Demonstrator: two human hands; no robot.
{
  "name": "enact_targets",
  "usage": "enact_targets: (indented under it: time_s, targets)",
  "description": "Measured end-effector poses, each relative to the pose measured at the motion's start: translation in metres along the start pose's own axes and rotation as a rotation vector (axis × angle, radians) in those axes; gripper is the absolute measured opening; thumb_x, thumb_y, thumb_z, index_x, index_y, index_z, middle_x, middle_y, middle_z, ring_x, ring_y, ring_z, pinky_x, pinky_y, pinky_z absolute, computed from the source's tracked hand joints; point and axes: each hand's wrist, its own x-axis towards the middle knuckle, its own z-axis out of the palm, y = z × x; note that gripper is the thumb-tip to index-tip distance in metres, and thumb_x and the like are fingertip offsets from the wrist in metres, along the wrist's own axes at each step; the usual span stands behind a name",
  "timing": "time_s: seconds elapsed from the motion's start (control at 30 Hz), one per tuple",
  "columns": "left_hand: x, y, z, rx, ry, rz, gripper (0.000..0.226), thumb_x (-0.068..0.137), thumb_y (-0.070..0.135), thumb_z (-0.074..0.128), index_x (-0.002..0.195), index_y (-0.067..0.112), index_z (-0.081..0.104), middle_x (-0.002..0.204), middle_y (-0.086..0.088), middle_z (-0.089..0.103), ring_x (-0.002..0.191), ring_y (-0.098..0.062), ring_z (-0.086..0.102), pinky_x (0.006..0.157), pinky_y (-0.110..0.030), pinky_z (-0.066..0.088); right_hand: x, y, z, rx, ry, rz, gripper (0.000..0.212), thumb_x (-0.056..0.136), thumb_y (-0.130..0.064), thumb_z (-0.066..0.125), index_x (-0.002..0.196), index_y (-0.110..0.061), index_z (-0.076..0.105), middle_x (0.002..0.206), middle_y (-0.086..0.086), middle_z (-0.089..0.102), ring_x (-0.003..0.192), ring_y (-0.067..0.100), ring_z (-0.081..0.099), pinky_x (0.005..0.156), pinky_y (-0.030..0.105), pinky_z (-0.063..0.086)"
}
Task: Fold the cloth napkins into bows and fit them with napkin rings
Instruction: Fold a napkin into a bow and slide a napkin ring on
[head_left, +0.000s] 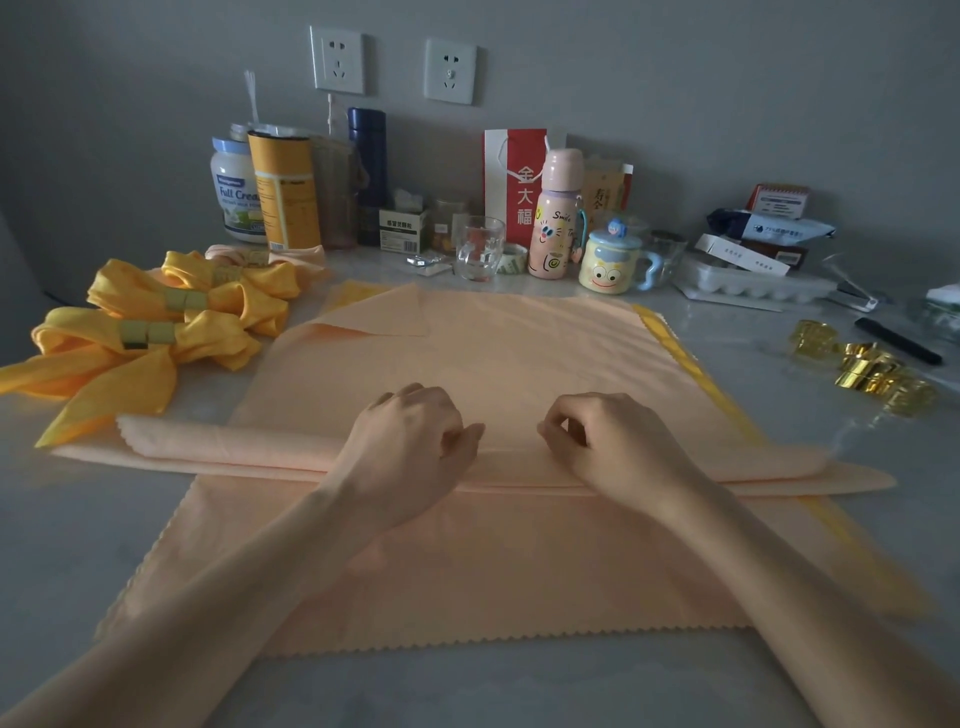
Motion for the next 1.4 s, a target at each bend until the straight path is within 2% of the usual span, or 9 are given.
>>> enact_targets:
  time_s: [0.17,0.27,0.43,0.5,0.6,0.7,0.83,1.2,1.4]
  targets:
    - [-0.001,0.006,-0.004,0.015,-0.098,-0.100,0.033,0.089,0.038,0.053,0.062,0.021,0.045,0.074,0.008,0.049,0.074,-0.012,0.040,0.060,-0.027,0.024,-0.001,-0.005,0.000,-0.178,-0.031,-0.009,0.022,0.091,-0.032,0.047,0.092,-0.019,0.065,0.079,-0.004,0.060,0.082,0.021,0.058,0.063,0.029,0.035]
    - [-0.001,0.010,-0.005,0.053,-0.099,-0.116,0.043,0.088,0.039,0.052,0.054,0.021,0.033,0.064,0.009,0.040,0.068,-0.014,0.039,0.057,-0.028,0.025,-0.002,-0.006,0.002,-0.244,-0.126,-0.049,0.028,0.088,-0.030,0.046,0.107,-0.018,0.062,0.100,0.001,0.055,0.101,0.022,0.050,0.079,0.030,0.038]
    - [-0.003,0.014,-0.003,0.070,-0.117,-0.161,0.040,0.090,0.042,0.050,0.057,0.022,0.038,0.070,0.009,0.045,0.070,-0.014,0.043,0.060,-0.027,0.029,-0.005,-0.002,0.011,-0.217,-0.271,-0.027,0.048,0.093,-0.032,0.028,0.137,-0.017,0.041,0.145,0.008,0.033,0.136,0.022,0.025,0.107,0.029,0.021]
    - [-0.003,0.015,-0.004,-0.006,-0.111,-0.155,0.017,0.089,0.038,0.052,0.078,0.024,0.052,0.086,0.011,0.055,0.080,-0.014,0.052,0.064,-0.027,0.035,-0.010,-0.002,0.016,-0.192,-0.267,-0.028,0.046,0.098,-0.031,0.023,0.141,-0.018,0.033,0.152,0.009,0.023,0.142,0.019,0.016,0.111,0.028,0.014]
    - [-0.004,0.019,-0.005,-0.061,-0.223,-0.096,0.037,0.093,0.038,0.047,0.129,0.029,0.047,0.124,0.011,0.055,0.115,-0.011,0.048,0.088,-0.026,0.036,-0.020,-0.003,0.019,-0.165,-0.256,-0.006,0.064,0.091,-0.048,0.005,0.143,-0.019,0.028,0.155,0.008,0.018,0.144,0.019,0.010,0.115,0.029,0.008]
    - [-0.006,0.025,0.002,0.004,-0.430,-0.051,0.055,0.097,0.053,0.024,0.147,0.030,0.024,0.153,0.009,0.026,0.141,-0.009,0.019,0.113,-0.028,0.014,-0.022,-0.003,0.018,-0.105,-0.295,0.060,0.053,0.099,-0.044,0.013,0.146,-0.022,0.024,0.157,0.004,0.013,0.145,0.017,0.005,0.115,0.029,0.006]
    - [-0.002,0.024,0.010,0.118,-0.645,-0.121,0.058,0.097,0.054,0.012,0.150,0.032,0.006,0.158,0.008,-0.003,0.145,-0.007,-0.004,0.117,-0.034,-0.003,-0.024,0.001,0.016,-0.119,-0.342,0.186,0.064,0.095,-0.057,0.015,0.150,-0.024,0.015,0.159,0.000,0.004,0.146,0.014,-0.002,0.115,0.030,0.001]
    - [-0.007,0.032,0.005,0.174,-0.657,-0.113,0.060,0.097,0.055,0.012,0.150,0.029,0.009,0.159,0.005,0.000,0.145,-0.012,-0.002,0.117,-0.037,0.000,-0.063,0.054,-0.018,-0.207,-0.382,0.504,0.080,0.087,-0.070,0.011,0.151,-0.023,-0.001,0.159,0.003,-0.006,0.146,0.018,-0.004,0.116,0.034,-0.002]
    - [-0.004,0.047,-0.002,0.308,-0.648,-0.068,0.058,0.100,0.044,0.018,0.149,0.027,-0.007,0.158,-0.004,0.001,0.145,-0.024,0.001,0.114,-0.054,0.005,-0.094,0.104,-0.046,-0.203,-0.388,0.676,0.080,0.087,-0.069,0.012,0.149,-0.023,-0.010,0.158,0.005,-0.008,0.146,0.021,-0.005,0.117,0.041,-0.001]
